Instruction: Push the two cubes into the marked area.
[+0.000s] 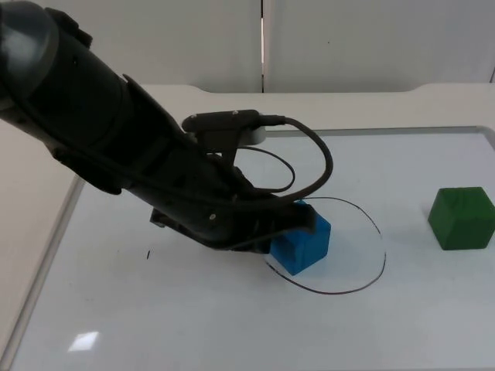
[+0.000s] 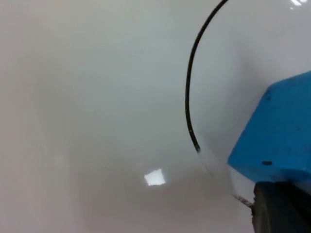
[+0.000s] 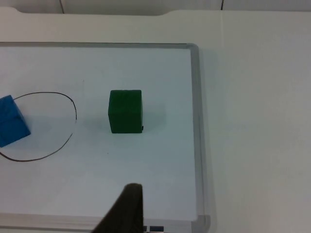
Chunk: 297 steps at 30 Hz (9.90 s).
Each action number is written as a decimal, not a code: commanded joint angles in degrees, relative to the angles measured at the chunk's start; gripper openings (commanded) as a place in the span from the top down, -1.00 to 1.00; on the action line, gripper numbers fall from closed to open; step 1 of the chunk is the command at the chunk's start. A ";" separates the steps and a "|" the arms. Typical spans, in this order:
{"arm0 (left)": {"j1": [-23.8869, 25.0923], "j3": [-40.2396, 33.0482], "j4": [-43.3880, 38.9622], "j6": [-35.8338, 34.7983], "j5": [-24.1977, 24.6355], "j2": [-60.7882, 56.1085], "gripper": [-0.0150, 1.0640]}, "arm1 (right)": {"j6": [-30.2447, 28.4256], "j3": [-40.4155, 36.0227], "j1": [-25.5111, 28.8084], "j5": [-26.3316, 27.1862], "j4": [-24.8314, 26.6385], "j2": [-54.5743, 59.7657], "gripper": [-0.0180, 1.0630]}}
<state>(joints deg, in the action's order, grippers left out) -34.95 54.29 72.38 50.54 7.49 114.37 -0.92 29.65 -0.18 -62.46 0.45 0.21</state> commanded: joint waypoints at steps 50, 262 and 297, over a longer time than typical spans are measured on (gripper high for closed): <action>5.06 2.04 -4.90 3.85 2.98 -7.14 0.98 | 0.01 -0.10 0.27 0.63 0.07 -0.21 -0.98; 6.36 -25.99 -69.76 -49.31 54.13 -114.37 0.98 | 12.04 24.80 -14.77 45.90 1.65 110.46 0.97; 6.36 -25.99 -69.76 -49.31 54.13 -114.37 0.98 | 14.37 24.80 -17.17 57.57 1.17 110.46 0.97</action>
<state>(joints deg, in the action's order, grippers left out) -28.70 28.64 2.74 1.03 62.24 0.27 13.27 54.12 -16.43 -5.45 1.92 110.64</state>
